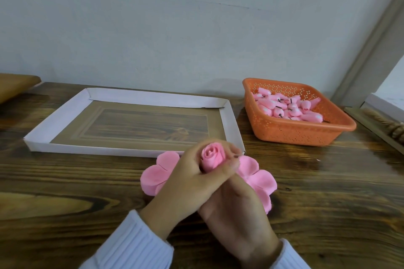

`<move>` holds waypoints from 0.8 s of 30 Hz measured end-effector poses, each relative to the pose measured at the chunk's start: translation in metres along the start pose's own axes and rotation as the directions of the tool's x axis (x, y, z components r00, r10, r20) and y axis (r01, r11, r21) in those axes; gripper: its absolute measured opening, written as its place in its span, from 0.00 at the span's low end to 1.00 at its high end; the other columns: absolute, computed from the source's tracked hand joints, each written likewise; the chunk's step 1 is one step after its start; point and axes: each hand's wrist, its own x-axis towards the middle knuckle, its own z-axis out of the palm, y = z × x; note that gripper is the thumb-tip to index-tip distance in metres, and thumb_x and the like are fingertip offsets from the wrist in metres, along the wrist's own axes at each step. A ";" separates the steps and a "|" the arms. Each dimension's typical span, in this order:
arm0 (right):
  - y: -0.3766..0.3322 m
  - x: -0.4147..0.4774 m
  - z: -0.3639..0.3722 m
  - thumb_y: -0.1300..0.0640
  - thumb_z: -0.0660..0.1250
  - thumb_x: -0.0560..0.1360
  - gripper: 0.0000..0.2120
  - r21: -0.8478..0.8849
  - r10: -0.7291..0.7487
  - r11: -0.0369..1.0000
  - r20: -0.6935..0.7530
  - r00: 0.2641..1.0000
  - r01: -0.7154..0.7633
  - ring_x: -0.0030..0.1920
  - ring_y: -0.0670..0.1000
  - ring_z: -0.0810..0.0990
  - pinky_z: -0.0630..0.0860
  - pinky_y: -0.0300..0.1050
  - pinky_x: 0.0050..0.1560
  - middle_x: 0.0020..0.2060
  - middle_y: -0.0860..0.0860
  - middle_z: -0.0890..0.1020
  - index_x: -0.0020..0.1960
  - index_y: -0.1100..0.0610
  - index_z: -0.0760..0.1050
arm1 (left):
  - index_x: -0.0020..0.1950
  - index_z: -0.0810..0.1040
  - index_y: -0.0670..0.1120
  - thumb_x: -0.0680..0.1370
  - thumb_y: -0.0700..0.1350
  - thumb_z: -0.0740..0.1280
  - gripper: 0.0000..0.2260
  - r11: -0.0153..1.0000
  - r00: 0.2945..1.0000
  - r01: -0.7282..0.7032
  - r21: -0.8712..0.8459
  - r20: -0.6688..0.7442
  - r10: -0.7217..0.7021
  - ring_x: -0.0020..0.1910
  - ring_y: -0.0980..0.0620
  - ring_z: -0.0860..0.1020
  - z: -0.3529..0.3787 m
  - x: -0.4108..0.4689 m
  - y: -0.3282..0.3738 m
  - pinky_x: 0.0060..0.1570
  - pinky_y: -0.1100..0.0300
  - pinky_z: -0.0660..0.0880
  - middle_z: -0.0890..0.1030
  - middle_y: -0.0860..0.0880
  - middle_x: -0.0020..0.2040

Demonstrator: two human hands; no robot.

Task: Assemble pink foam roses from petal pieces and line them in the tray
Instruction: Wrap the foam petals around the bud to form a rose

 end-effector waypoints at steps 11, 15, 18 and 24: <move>-0.004 0.001 -0.004 0.53 0.71 0.73 0.08 0.091 -0.013 0.996 -0.069 0.998 0.019 0.59 0.56 0.80 0.70 0.57 0.67 0.51 0.55 0.83 0.47 0.57 0.82 | 0.42 0.70 0.55 0.67 0.49 0.74 0.13 0.995 0.986 0.008 0.104 -0.169 0.009 0.39 0.56 0.81 0.001 -0.005 -0.005 0.38 0.59 0.73 0.83 0.52 0.40; -0.003 0.001 -0.002 0.54 0.63 0.77 0.09 0.090 0.026 0.996 -0.156 0.987 -0.012 0.71 0.63 0.67 0.56 0.65 0.73 0.63 0.61 0.74 0.50 0.58 0.78 | 0.41 0.69 0.54 0.70 0.51 0.72 0.11 0.971 1.000 -0.027 0.236 0.012 0.025 0.36 0.62 0.78 -0.009 -0.001 0.000 0.38 0.67 0.73 0.80 0.57 0.37; -0.003 0.001 -0.001 0.51 0.65 0.73 0.14 0.136 0.069 0.990 -0.222 0.973 -0.039 0.63 0.60 0.76 0.71 0.57 0.67 0.58 0.61 0.77 0.52 0.60 0.78 | 0.41 0.71 0.52 0.69 0.51 0.73 0.11 0.976 0.993 -0.010 0.217 0.116 -0.015 0.40 0.58 0.79 -0.019 0.008 0.009 0.42 0.66 0.74 0.81 0.56 0.38; -0.001 0.000 -0.004 0.44 0.65 0.69 0.20 0.125 0.176 0.981 -0.267 0.947 -0.147 0.39 0.54 0.84 0.80 0.47 0.42 0.45 0.57 0.84 0.48 0.58 0.85 | 0.41 0.70 0.48 0.71 0.40 0.73 0.11 0.993 0.982 0.010 0.121 -0.186 0.012 0.33 0.55 0.81 -0.074 0.069 0.039 0.39 0.60 0.75 0.83 0.50 0.35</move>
